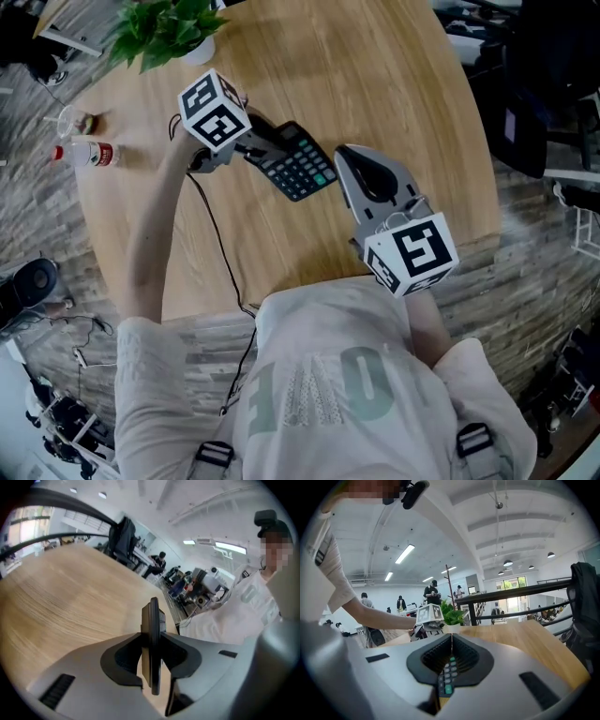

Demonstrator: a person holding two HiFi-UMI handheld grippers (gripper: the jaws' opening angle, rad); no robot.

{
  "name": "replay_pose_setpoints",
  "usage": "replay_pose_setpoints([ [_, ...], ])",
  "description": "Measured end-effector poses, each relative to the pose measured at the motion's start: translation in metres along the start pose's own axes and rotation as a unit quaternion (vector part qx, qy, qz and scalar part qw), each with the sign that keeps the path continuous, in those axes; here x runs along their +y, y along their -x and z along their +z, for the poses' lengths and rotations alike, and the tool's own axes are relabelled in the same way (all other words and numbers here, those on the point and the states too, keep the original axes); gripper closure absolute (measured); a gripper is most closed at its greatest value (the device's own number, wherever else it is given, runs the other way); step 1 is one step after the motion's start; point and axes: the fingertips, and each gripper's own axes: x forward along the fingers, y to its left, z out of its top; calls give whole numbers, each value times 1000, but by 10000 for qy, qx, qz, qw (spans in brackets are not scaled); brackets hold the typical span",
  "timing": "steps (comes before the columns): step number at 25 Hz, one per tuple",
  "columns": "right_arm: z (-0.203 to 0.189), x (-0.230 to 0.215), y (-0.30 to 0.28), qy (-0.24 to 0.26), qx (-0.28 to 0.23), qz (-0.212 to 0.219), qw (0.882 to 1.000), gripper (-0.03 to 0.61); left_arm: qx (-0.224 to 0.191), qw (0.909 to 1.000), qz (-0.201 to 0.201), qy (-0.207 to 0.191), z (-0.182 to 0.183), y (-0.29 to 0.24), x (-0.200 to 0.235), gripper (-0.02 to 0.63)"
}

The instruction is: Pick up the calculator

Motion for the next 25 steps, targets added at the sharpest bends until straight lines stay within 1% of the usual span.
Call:
replay_pose_setpoints([
  [2, 8, 7, 5, 72, -132, 10, 9999, 558, -751, 9965, 344, -97, 18, 21, -9, 499],
  [3, 14, 10, 8, 119, -214, 29, 9997, 558, -1107, 9923, 535, -163, 26, 32, -15, 499],
  [4, 19, 13, 9, 169, -312, 53, 9994, 558, -1462, 9859, 770, -246, 34, 44, -20, 499],
  [5, 25, 16, 10, 216, -425, 82, 9988, 559, -1830, 9769, 1055, -334, 41, 56, -25, 499],
  [6, 30, 19, 11, 254, -543, 115, 9981, 558, -2215, 9645, 1381, -407, 47, 70, -30, 499],
  [7, 35, 21, 13, 276, -653, 141, 9974, 558, -2608, 9485, 1740, -453, 51, 83, -35, 499],
  [8, 39, 24, 14, 287, -742, 154, 9967, 558, -2994, 9288, 2130, -476, 54, 97, -39, 499],
  [9, 41, 27, 15, 295, -806, 159, 9962, 559, -3358, 9055, 2548, -482, 54, 110, -44, 499],
  [10, 42, 29, 16, 307, -846, 160, 9958, 558, -3687, 8791, 2983, -474, 53, 123, -50, 499],
  [12, 43, 36, 17, 338, -866, 170, 9955, 558, -4240, 8196, 3830, -415, 45, 149, -64, 499],
  [14, 43, 43, 18, 392, -854, 196, 9954, 559, -4692, 7545, 4578, -317, 36, 172, -84, 499],
  [15, 42, 47, 18, 426, -848, 217, 9953, 558, -4863, 7203, 4940, -278, 31, 182, -96, 499],
  [18, 43, 55, 19, 486, -872, 298, 9946, 558, -5106, 6152, 6003, -220, 16, 206, -137, 499],
  [19, 44, 58, 20, 493, -889, 318, 9943, 558, -5159, 5835, 6269, -196, 11, 211, -150, 499],
  [20, 44, 61, 20, 500, -903, 329, 9941, 560, -5218, 5553, 6474, -171, 7, 214, -163, 499],
  [21, 45, 63, 20, 511, -913, 330, 9940, 558, -5273, 5306, 6634, -153, 2, 216, -176, 499],
  [22, 45, 66, 20, 526, -916, 322, 9939, 558, -5319, 5087, 6769, -148, -3, 217, -187, 499],
  [23, 45, 68, 21, 542, -918, 304, 9938, 558, -5358, 4890, 6882, -150, -8, 216, -197, 499],
  [24, 44, 69, 21, 554, -922, 278, 9938, 560, -5395, 4719, 6972, -153, -12, 215, -206, 499],
  [25, 44, 70, 22, 555, -935, 244, 9938, 558, -5432, 4581, 7035, -153, -16, 214, -213, 499],
])
